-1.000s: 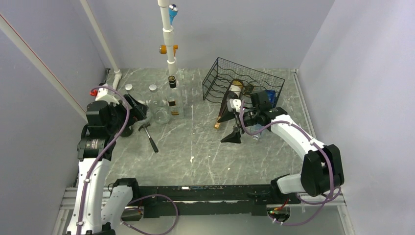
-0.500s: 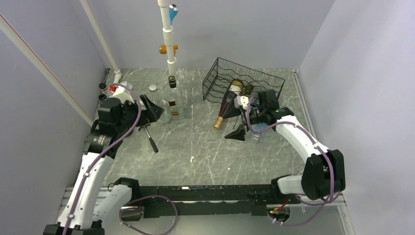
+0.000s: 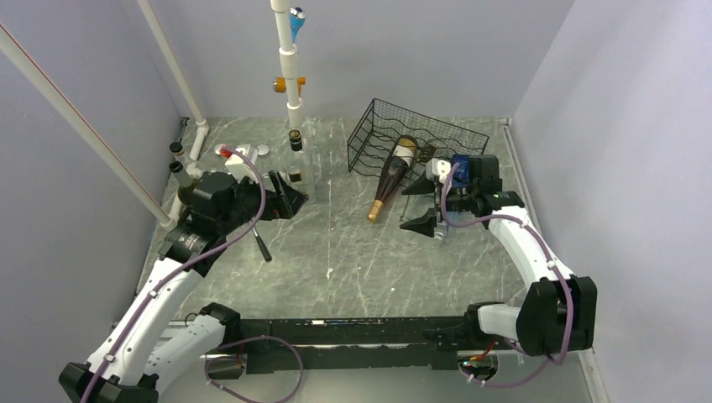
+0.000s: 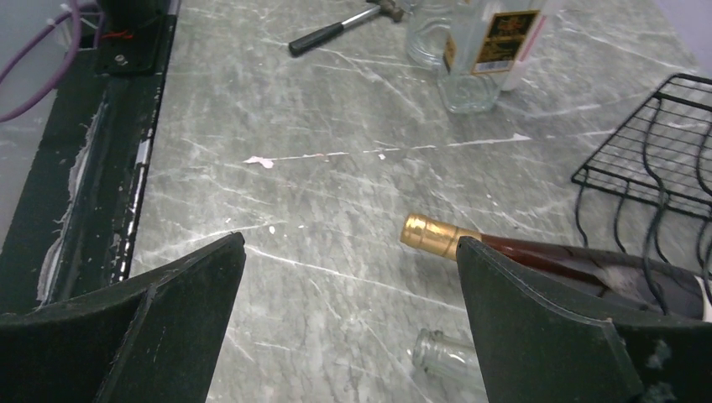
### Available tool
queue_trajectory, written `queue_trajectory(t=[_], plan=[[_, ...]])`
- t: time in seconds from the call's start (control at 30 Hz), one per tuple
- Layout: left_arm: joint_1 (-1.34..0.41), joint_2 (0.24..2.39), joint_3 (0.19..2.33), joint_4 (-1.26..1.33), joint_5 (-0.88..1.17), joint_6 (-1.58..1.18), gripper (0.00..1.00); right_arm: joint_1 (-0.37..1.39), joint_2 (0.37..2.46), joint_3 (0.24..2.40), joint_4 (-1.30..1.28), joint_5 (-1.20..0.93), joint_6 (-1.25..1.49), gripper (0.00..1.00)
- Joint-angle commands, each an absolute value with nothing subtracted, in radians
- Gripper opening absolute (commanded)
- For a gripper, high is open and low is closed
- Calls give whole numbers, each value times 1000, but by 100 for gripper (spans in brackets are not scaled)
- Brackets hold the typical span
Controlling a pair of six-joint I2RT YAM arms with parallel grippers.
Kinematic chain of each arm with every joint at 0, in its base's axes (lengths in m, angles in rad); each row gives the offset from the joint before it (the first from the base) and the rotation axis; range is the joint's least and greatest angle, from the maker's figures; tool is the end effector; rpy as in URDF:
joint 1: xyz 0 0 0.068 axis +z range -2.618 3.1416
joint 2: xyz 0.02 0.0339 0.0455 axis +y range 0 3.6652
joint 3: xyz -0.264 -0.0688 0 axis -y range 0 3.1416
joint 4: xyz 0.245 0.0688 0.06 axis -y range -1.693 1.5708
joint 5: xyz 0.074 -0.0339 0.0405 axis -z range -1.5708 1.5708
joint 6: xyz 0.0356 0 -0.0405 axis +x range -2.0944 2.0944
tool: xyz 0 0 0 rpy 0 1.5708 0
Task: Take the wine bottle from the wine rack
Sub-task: Pick up the wine bottle from the wine rack.
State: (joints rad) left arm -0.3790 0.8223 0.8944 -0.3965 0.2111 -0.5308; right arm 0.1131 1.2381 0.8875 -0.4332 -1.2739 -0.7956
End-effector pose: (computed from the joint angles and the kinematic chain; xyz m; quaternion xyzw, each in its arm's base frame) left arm 0.1677 -0.0748 0.3497 0.0001 0.8098 -0.3319 0.4838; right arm 0.2389 0.0614 0.2756 -0.5308 0.5671 0.4145 0.4743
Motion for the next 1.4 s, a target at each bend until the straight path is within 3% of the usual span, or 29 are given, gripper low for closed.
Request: queue_trajectory(t=[0.0,0.33,0.67,1.07,1.23,1.37], plan=[[-417,823,871,-279,184,-498,100,55,1194,874,-413,-1330,-806,100],[-440,758,717,-14,254,-494,100,-113,1122,833,-466,-1364,-815,100],[-440,762,652,82,302,-539,99,-251,1103,827,-488,-1414,-812,100],[-440,860,497,469,380,-806,100,-308,1107,816,-483,-1424,-810,100],[-456,965,596,373,456,-745,99,-314,1113,813,-481,-1422,-812,100],[-537,1027,712,158,325,-591,99,-316,1116,812,-479,-1418,-812,100]])
